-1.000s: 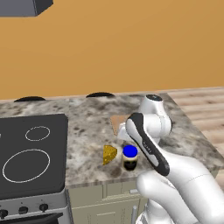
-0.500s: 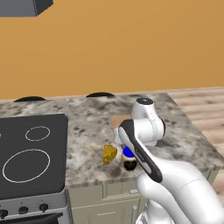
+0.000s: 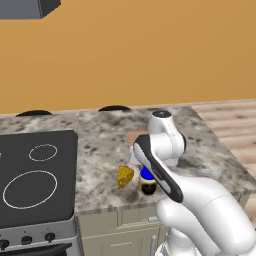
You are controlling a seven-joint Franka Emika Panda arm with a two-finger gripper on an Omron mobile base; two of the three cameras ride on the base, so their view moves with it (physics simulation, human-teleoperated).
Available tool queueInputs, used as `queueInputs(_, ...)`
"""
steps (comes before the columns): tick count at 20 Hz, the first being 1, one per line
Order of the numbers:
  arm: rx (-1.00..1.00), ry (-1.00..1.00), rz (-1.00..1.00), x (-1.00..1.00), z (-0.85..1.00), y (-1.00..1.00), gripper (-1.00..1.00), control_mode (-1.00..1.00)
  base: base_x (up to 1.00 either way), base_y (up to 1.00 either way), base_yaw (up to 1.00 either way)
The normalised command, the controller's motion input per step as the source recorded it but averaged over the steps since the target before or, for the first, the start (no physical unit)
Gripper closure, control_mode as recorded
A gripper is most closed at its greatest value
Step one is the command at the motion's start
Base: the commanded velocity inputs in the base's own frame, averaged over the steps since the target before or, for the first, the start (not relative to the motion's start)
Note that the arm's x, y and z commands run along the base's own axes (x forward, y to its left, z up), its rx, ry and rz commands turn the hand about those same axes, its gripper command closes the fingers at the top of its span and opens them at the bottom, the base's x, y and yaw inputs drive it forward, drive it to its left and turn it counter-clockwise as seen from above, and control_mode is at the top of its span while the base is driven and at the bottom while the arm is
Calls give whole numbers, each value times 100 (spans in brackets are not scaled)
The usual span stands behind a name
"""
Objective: Retrieve the reheated potato from the microwave, then place the potato, cheese, and condiment on the cutting board.
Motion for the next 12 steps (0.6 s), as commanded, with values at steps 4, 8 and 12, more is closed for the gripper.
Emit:
queueInputs(4, 0, 0, 0, 14, -11, 0, -100, -100, 0, 0, 0)
queueInputs(8, 0, 0, 1, 9, -20, 0, -100, -100, 0, 0, 0)
queueInputs(12, -2, 0, 1, 8, -19, 0, -100, -100, 0, 0, 0)
